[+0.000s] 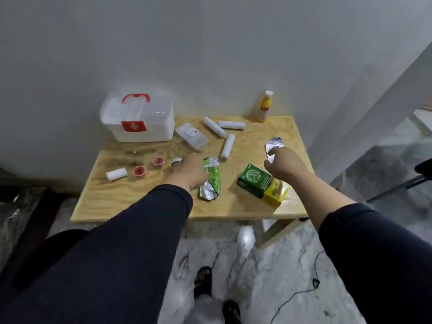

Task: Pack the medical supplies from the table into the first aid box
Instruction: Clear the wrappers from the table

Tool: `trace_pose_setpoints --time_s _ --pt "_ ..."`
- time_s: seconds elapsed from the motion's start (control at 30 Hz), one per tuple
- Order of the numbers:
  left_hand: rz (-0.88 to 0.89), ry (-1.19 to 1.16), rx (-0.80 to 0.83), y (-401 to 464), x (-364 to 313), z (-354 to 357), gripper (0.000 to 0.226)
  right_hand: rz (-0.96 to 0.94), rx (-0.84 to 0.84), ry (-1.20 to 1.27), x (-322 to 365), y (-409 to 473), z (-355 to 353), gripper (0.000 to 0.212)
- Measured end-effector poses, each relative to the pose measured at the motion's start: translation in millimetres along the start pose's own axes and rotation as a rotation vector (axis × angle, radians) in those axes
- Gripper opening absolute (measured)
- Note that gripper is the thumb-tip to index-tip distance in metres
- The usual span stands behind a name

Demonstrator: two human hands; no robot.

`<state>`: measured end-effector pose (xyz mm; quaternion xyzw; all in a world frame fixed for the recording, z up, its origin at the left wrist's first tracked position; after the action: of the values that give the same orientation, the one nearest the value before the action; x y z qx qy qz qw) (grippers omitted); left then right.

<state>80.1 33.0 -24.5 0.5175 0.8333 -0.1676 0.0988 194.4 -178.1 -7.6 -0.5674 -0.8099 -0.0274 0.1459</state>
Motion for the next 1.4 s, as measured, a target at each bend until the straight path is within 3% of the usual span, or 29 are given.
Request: trace_pose_setpoints --time_s 0.33,0.6,0.7,0.83,1.1,1.4 --pt "0.003 0.157 0.079 64 6 42 0.084 0.271 -0.119 0.028 -45 64 36 0.04" --pt "-0.108 -0.078 0.053 86 14 37 0.065 0.269 -0.153 -0.073 -39 73 40 0.022" --pt "-0.191 -0.223 -0.056 86 21 27 0.036 0.316 -0.2 -0.04 -42 69 27 0.024" --pt "-0.261 -0.389 -0.215 84 26 -7 0.031 0.309 -0.279 0.005 -32 64 -4 0.024" --pt "-0.245 -0.426 -0.436 27 30 -98 0.034 0.118 -0.388 0.258 62 26 -54 0.019" --pt "-0.514 -0.408 -0.693 -114 165 -163 0.033 -0.274 -0.238 0.31 244 -47 -30 0.025"
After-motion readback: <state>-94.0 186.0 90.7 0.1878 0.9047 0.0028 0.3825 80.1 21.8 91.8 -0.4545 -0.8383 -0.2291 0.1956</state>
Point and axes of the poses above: each hand's wrist, its own y-axis towards the middle knuckle, its own z-axis out of the palm, x = y × z, the point moved 9 cm from there along y, towards the middle knuckle, and after that the axes turned 6 degrees about -x, right-handed, at the moved point
